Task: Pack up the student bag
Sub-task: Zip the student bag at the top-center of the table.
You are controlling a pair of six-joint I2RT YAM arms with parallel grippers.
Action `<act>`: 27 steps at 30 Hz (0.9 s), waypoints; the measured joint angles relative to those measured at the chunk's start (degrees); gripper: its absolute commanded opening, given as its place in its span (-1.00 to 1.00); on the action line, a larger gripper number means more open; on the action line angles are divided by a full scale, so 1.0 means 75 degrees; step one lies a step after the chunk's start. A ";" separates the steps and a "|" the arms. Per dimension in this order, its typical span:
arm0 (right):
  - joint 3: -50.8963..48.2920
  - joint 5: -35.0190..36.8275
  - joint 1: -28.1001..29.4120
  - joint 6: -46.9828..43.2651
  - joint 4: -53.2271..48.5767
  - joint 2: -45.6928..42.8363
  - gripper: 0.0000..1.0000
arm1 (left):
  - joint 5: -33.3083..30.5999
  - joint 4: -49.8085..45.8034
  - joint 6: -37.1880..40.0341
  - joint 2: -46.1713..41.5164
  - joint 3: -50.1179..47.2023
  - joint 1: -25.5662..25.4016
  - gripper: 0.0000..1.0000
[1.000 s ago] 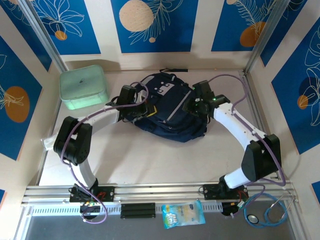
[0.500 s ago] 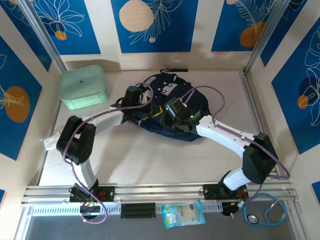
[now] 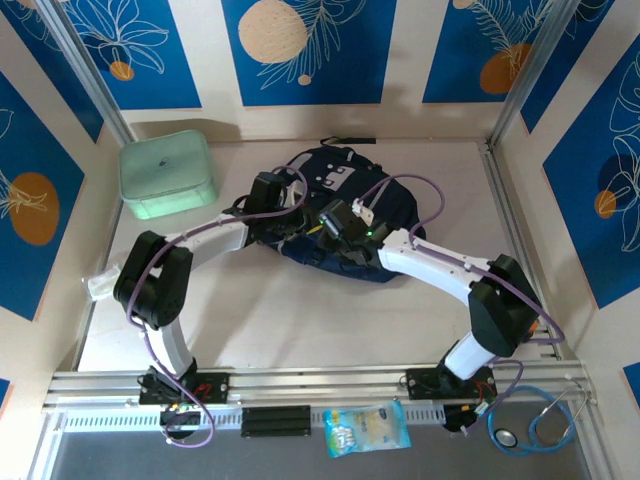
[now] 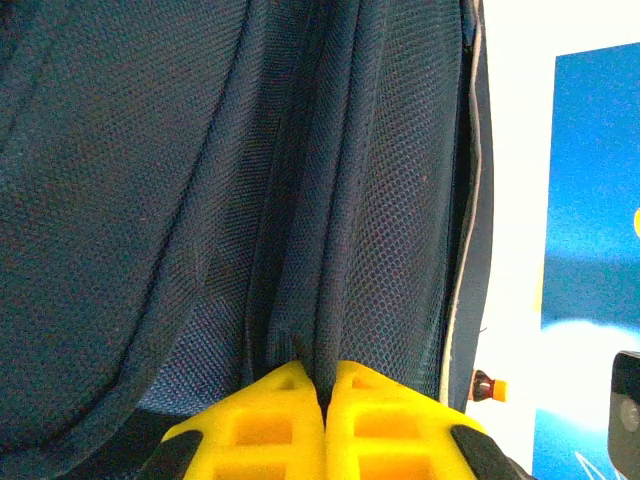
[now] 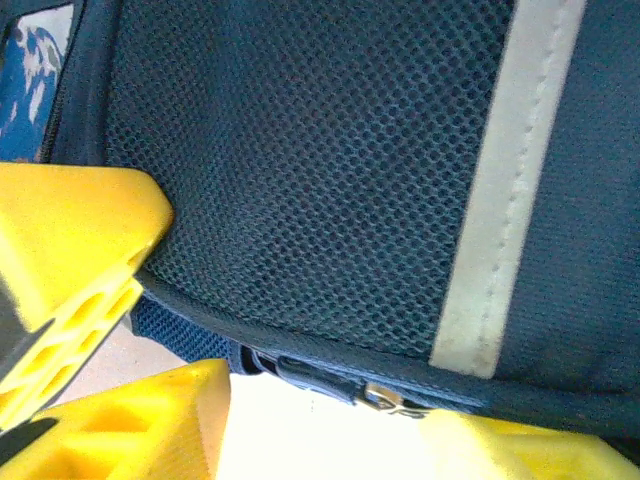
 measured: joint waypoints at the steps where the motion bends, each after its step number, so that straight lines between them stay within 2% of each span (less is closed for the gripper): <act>1: 0.0058 0.0026 0.0000 0.0038 -0.0050 0.0047 0.06 | 0.0000 0.0012 -0.0003 0.0009 0.0003 0.0000 -1.00; 3: 0.0178 0.0117 0.0000 0.0178 -0.0187 0.0149 0.03 | 0.0000 0.0050 -0.0029 0.0017 0.0003 -0.0003 -1.00; 6: 0.0367 0.0277 0.0000 0.0472 -0.0493 0.0312 -0.12 | 0.0000 0.0067 -0.0035 0.0029 0.0003 -0.0006 -1.00; 12: 0.0487 0.0513 0.0035 0.0898 -0.0831 0.0443 -0.16 | 0.0009 0.0073 -0.0032 0.0047 0.0023 -0.0041 -1.00; 17: 0.0484 0.0659 0.0035 0.1026 -0.0968 0.0443 -0.48 | 0.0026 0.0032 -0.0023 0.0058 0.0122 -0.0055 -1.00; 22: 0.0169 0.0743 0.0035 0.0842 -0.0761 0.0219 -0.58 | 0.0061 -0.0122 0.0032 0.0090 0.0224 -0.0055 -1.00; 27: -0.0233 0.0793 0.0023 0.0586 -0.0662 -0.0265 -0.81 | 0.0152 -0.0291 0.0160 0.0117 0.0353 -0.0029 -1.00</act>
